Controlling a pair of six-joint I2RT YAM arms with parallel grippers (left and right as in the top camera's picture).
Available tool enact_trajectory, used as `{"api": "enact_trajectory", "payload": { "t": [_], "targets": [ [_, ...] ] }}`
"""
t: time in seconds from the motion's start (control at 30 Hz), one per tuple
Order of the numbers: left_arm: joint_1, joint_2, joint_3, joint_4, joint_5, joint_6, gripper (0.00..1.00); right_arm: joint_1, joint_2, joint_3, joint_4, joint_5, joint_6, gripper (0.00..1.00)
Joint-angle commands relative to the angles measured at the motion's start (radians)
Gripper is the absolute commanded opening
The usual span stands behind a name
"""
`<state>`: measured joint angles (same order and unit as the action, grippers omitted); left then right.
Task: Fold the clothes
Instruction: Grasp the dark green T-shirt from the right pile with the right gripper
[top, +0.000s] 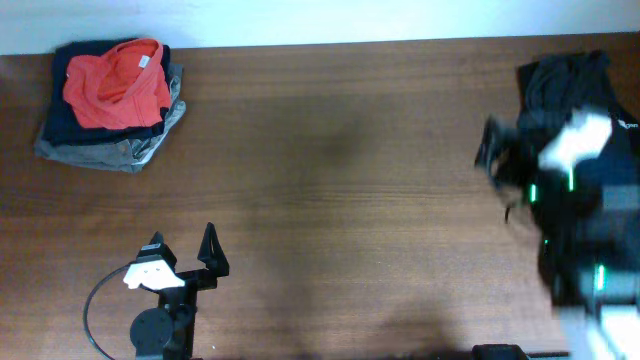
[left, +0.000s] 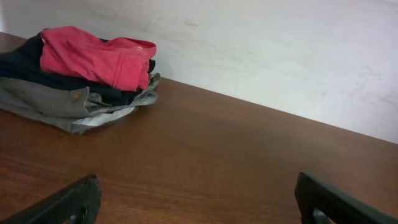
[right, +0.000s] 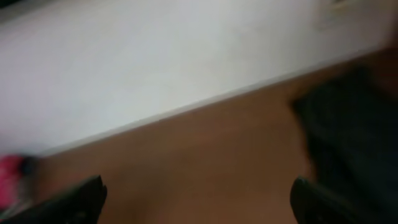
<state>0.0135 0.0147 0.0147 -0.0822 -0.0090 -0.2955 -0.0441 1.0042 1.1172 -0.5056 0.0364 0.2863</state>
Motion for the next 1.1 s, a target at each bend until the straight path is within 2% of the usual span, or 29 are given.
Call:
{"api": "enact_trajectory", "payload": {
  "t": [0.0, 0.13, 0.27, 0.37, 0.67, 0.77, 0.93, 1.07],
  "targets": [
    [0.005, -0.007, -0.006, -0.001, -0.003, 0.013, 0.99, -0.04, 0.262, 0.235, -0.113, 0.165, -0.096, 0.99],
    [0.005, -0.007, -0.006, -0.001, -0.003, 0.013, 0.99, -0.094, 0.56, 0.533, -0.3, 0.216, -0.096, 0.99],
    [0.005, -0.007, -0.006, -0.001, -0.003, 0.013, 0.99, -0.145, 0.769, 0.697, -0.352, 0.216, -0.167, 0.99],
    [0.005, -0.007, -0.006, -0.001, -0.003, 0.013, 1.0, -0.187, 0.849, 0.703, -0.314, 0.235, -0.208, 0.99],
    [0.005, -0.007, -0.006, -0.001, -0.003, 0.013, 0.99, -0.354, 1.068, 0.703, -0.264, 0.286, -0.209, 1.0],
    [0.005, -0.007, -0.006, -0.001, -0.003, 0.012, 0.99, -0.396, 1.134, 0.703, -0.266, 0.278, -0.245, 0.93],
    [0.005, -0.007, -0.006, -0.001, -0.003, 0.013, 0.99, -0.42, 1.197, 0.702, -0.267, 0.244, -0.32, 0.91],
    [0.005, -0.007, -0.006, -0.001, -0.003, 0.013, 0.99, -0.424, 1.211, 0.7, -0.272, 0.248, -0.32, 0.8]
  ]
}}
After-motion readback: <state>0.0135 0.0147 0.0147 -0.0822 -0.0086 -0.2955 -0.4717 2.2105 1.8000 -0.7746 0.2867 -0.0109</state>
